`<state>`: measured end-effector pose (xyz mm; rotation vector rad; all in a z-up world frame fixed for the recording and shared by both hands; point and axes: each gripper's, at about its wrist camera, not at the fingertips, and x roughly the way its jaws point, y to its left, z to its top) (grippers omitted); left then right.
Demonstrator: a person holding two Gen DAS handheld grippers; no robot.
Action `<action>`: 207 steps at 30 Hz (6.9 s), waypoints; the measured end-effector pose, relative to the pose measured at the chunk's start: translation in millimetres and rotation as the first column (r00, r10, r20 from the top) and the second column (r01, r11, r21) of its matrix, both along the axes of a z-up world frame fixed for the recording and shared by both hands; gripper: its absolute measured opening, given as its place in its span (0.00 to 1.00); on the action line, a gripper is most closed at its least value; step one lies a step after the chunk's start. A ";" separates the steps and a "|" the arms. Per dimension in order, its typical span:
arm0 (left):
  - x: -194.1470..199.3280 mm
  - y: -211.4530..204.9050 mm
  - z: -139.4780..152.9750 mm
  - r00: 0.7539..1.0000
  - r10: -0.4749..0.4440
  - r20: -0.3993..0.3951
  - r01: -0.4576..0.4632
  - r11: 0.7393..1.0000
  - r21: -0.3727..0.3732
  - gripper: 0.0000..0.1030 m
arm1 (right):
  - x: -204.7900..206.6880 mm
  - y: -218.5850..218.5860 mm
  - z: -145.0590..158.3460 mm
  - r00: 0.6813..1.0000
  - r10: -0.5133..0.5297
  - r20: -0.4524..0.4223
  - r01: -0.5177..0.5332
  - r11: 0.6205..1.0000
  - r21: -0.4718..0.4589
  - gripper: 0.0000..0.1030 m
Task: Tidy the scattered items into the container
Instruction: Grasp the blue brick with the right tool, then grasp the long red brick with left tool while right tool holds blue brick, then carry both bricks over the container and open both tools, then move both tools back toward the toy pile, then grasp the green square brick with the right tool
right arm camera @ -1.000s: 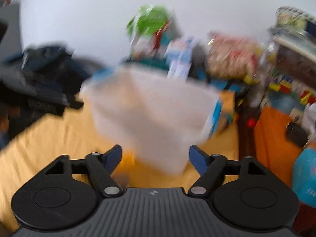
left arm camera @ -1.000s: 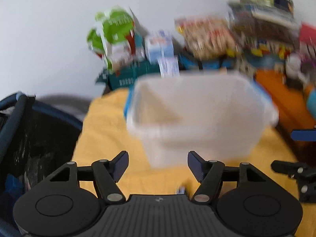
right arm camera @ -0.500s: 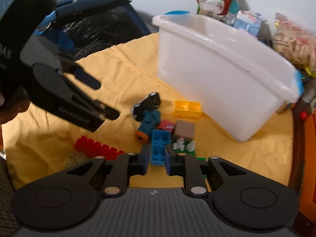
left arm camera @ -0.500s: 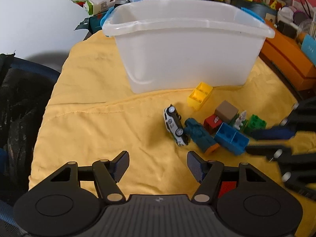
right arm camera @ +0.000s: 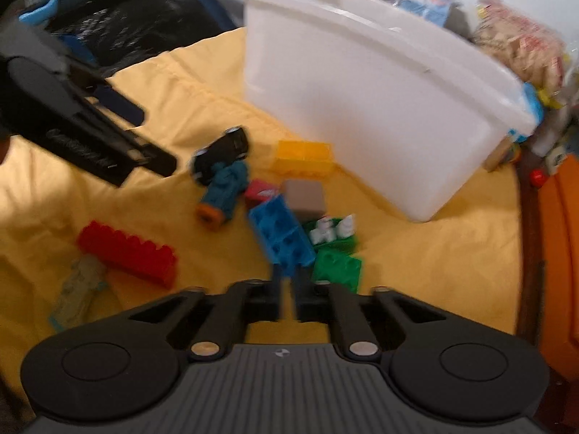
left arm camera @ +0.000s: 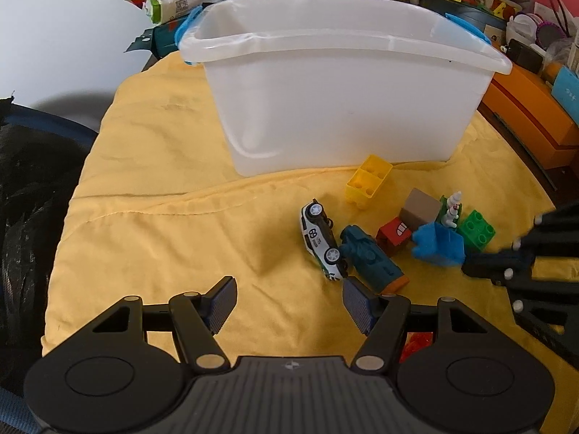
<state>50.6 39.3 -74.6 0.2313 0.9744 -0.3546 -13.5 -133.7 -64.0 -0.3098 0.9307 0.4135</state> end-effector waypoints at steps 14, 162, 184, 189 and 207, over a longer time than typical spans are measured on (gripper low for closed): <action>-9.2 -2.6 -2.1 1.000 -0.015 0.014 0.015 1.000 0.017 0.66 | 17.0 -3.0 13.2 0.997 -0.071 0.044 0.066 0.992 0.109 0.33; 112.1 -48.5 74.2 0.995 -0.057 0.087 0.067 0.991 -0.112 0.32 | 120.6 -54.2 96.7 0.914 -0.390 0.116 0.369 0.914 0.168 0.28; -12.0 -3.3 77.6 0.979 -0.011 0.205 0.019 0.999 -0.040 0.68 | 14.9 -52.5 90.2 0.987 -0.127 0.101 0.108 0.979 0.170 0.42; -35.8 -1.8 30.3 0.998 -0.019 0.054 0.018 1.000 0.020 0.68 | -0.7 -37.8 44.5 0.997 -0.069 -0.017 0.071 0.986 0.152 0.43; -72.1 -0.4 8.8 0.999 -0.020 -0.049 0.020 1.000 0.002 0.68 | 3.4 -1.2 -9.7 0.997 0.073 -0.003 -0.073 0.997 0.001 0.25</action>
